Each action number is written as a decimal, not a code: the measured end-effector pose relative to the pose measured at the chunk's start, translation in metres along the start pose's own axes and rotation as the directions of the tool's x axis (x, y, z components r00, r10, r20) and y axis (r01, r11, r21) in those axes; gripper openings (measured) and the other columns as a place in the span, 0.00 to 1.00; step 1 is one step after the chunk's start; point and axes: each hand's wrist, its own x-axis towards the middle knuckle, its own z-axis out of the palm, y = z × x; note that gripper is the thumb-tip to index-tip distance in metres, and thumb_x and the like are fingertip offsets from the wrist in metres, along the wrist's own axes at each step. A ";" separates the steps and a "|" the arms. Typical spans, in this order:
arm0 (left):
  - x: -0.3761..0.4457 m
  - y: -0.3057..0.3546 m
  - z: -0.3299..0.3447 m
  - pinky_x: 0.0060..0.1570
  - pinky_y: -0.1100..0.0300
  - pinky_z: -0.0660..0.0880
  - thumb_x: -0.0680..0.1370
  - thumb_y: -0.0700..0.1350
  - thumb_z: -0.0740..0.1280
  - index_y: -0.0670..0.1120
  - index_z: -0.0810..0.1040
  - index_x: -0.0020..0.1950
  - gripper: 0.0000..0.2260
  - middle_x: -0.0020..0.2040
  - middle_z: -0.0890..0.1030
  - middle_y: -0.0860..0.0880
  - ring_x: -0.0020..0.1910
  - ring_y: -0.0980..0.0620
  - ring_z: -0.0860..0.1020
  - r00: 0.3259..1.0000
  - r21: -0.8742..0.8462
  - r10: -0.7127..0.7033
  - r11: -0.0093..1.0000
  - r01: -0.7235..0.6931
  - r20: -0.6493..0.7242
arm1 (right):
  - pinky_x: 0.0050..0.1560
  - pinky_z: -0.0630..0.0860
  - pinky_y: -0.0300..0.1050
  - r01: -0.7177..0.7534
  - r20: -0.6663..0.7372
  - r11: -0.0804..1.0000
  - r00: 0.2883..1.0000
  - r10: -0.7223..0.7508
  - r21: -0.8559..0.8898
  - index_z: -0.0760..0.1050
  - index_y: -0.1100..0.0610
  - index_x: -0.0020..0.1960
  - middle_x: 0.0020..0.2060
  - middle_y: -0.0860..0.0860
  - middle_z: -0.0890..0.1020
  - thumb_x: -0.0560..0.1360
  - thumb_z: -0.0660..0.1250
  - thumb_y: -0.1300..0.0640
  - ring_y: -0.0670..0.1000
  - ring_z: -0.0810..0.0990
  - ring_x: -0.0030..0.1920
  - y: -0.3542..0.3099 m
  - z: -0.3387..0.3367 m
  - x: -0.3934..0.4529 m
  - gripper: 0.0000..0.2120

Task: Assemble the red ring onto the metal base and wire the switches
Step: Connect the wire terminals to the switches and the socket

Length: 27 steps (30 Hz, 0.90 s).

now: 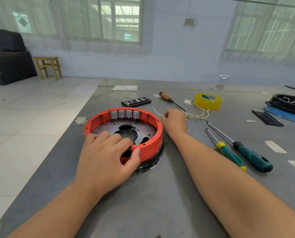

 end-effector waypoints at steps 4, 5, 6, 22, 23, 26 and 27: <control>-0.001 0.001 0.000 0.44 0.48 0.69 0.80 0.57 0.59 0.50 0.84 0.44 0.18 0.35 0.78 0.53 0.37 0.46 0.73 1.000 -0.006 0.001 1.000 -0.001 -0.018 | 0.50 0.75 0.44 -0.056 -0.036 0.973 0.997 0.066 0.224 0.85 0.56 0.47 0.43 0.52 0.86 0.78 0.67 0.54 0.53 0.83 0.48 0.000 -0.022 -0.030 0.09; -0.002 0.002 -0.001 0.44 0.48 0.69 0.80 0.57 0.59 0.50 0.84 0.43 0.18 0.35 0.78 0.53 0.37 0.46 0.73 1.000 -0.011 0.004 1.000 -0.004 -0.025 | 0.49 0.77 0.44 -0.088 -0.022 0.940 0.995 0.100 0.329 0.85 0.54 0.46 0.40 0.50 0.86 0.78 0.68 0.53 0.51 0.84 0.44 0.000 -0.029 -0.040 0.09; -0.003 0.003 -0.002 0.43 0.48 0.69 0.80 0.57 0.59 0.50 0.84 0.43 0.18 0.34 0.78 0.53 0.36 0.46 0.73 0.999 -0.012 0.008 1.000 -0.009 -0.032 | 0.47 0.79 0.43 -0.120 -0.001 0.884 0.991 0.136 0.452 0.85 0.52 0.44 0.36 0.47 0.85 0.77 0.69 0.52 0.48 0.85 0.40 -0.001 -0.037 -0.051 0.08; -0.001 0.057 -0.039 0.59 0.47 0.72 0.82 0.61 0.59 0.57 0.88 0.49 0.18 0.46 0.86 0.58 0.54 0.51 0.80 0.960 -0.358 -0.280 0.895 0.268 0.020 | 0.48 0.68 0.30 0.128 -0.041 0.614 0.987 -0.154 0.779 0.86 0.51 0.46 0.45 0.46 0.83 0.77 0.74 0.55 0.44 0.77 0.49 -0.018 -0.124 -0.182 0.02; 0.000 0.055 -0.039 0.63 0.47 0.71 0.82 0.60 0.62 0.58 0.88 0.52 0.15 0.49 0.85 0.62 0.57 0.54 0.79 0.950 -0.418 -0.312 0.859 0.294 0.027 | 0.51 0.68 0.32 0.150 -0.036 0.636 0.981 -0.189 0.757 0.86 0.50 0.46 0.45 0.45 0.83 0.77 0.74 0.54 0.46 0.77 0.52 -0.021 -0.124 -0.185 0.03; 0.001 0.054 -0.041 0.65 0.55 0.73 0.81 0.55 0.71 0.59 0.87 0.52 0.06 0.50 0.84 0.67 0.56 0.67 0.79 0.917 -0.587 -0.393 0.728 0.354 0.066 | 0.56 0.68 0.36 0.180 -0.020 0.669 0.971 -0.239 0.721 0.86 0.47 0.47 0.45 0.41 0.83 0.78 0.73 0.51 0.47 0.75 0.56 -0.025 -0.122 -0.190 0.04; 0.002 0.054 -0.042 0.62 0.59 0.75 0.81 0.54 0.72 0.58 0.88 0.50 0.04 0.49 0.86 0.66 0.55 0.68 0.80 0.901 -0.652 -0.422 0.657 0.378 0.097 | 0.58 0.68 0.39 0.179 -0.016 0.673 0.970 -0.241 0.717 0.86 0.47 0.47 0.45 0.40 0.83 0.78 0.73 0.50 0.47 0.74 0.57 -0.026 -0.121 -0.191 0.04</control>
